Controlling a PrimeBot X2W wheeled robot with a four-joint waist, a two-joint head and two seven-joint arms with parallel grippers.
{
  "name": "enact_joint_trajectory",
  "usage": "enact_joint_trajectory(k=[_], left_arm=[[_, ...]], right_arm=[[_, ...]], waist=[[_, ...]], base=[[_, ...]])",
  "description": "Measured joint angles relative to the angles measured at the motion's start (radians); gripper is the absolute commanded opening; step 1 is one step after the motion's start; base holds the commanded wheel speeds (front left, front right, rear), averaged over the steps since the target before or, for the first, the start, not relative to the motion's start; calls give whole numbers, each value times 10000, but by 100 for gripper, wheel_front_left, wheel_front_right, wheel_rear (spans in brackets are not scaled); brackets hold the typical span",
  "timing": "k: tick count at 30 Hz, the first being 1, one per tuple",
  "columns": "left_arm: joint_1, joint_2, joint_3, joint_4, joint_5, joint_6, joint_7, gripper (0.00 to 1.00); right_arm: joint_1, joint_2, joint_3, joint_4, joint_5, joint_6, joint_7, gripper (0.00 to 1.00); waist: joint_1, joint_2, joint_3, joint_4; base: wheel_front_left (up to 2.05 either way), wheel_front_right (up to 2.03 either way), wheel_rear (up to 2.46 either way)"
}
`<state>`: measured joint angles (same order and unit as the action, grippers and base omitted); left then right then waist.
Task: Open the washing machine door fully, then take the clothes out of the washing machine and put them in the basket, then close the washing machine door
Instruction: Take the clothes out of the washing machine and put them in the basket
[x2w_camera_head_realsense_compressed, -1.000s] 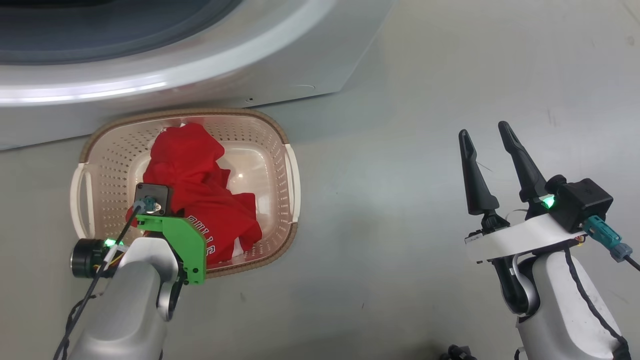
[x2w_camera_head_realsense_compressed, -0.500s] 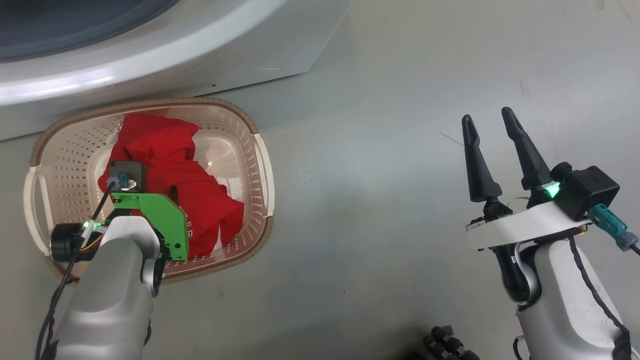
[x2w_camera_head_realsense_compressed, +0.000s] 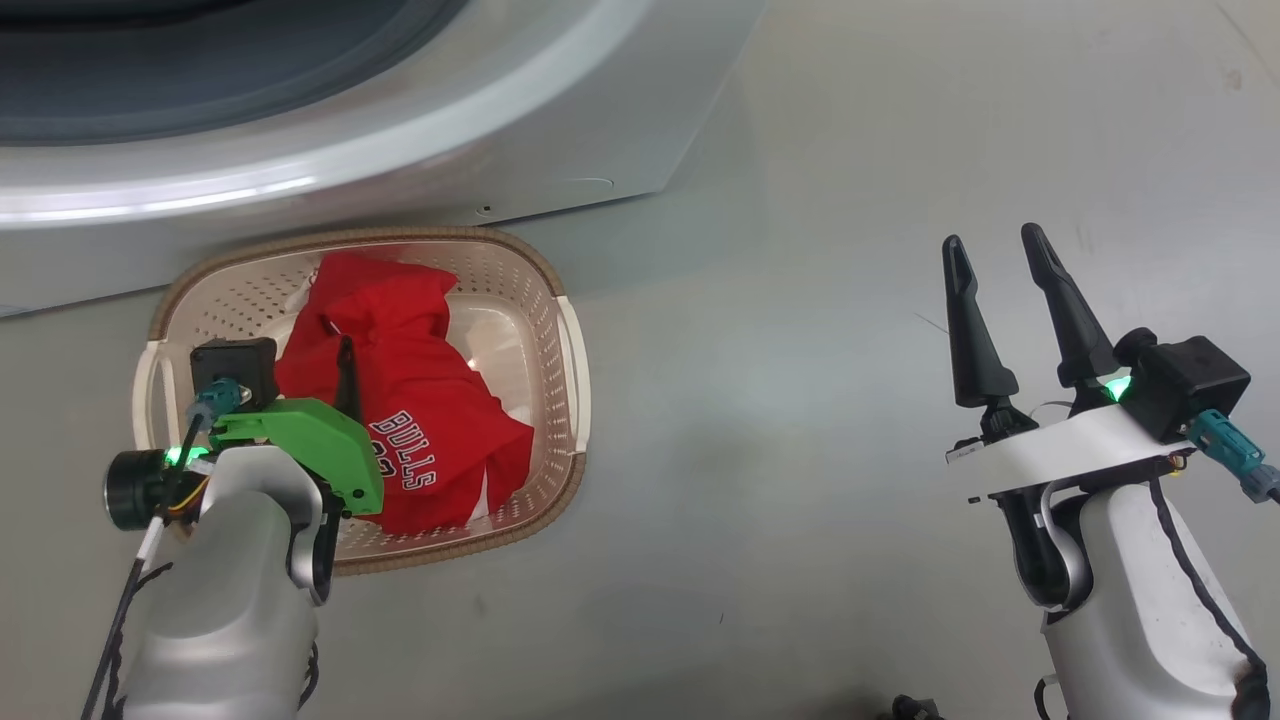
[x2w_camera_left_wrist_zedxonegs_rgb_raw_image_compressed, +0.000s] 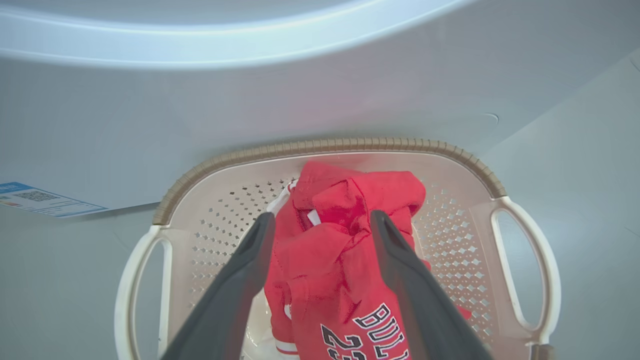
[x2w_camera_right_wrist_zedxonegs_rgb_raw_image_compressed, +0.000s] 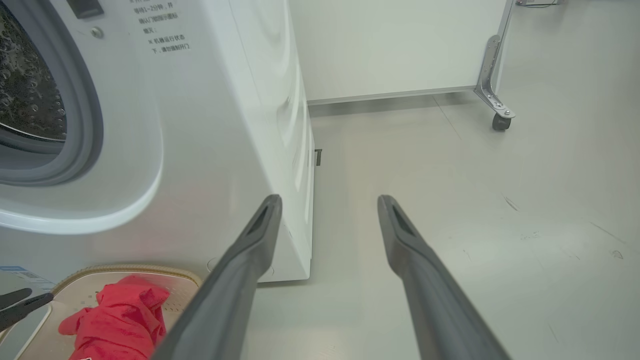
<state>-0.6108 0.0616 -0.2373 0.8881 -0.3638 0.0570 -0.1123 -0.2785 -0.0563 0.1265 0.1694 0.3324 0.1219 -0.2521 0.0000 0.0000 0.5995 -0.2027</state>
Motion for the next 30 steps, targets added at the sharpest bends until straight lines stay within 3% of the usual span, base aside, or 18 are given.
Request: enact_joint_trajectory(k=[7,21,30], left_arm=[[354,-104,198,-474,-232,-50,-1455,100],[1065,-128,102,-2205,221,6,-1446,100],[1959,-130,217,-4056,487,148,-1444,100]], right_arm=[[153,-58,-251,140,-105,0,0,100],[926,-174,-830,255,-224,-113,0,100],[1593,-221,-863,251,-349,-192,0,100]], waist=[[0,0,-619,346],[0,0,-2071,1072],[0,0,-2989,1438]], base=[[0,0,0],[0,0,0],[0,0,0]])
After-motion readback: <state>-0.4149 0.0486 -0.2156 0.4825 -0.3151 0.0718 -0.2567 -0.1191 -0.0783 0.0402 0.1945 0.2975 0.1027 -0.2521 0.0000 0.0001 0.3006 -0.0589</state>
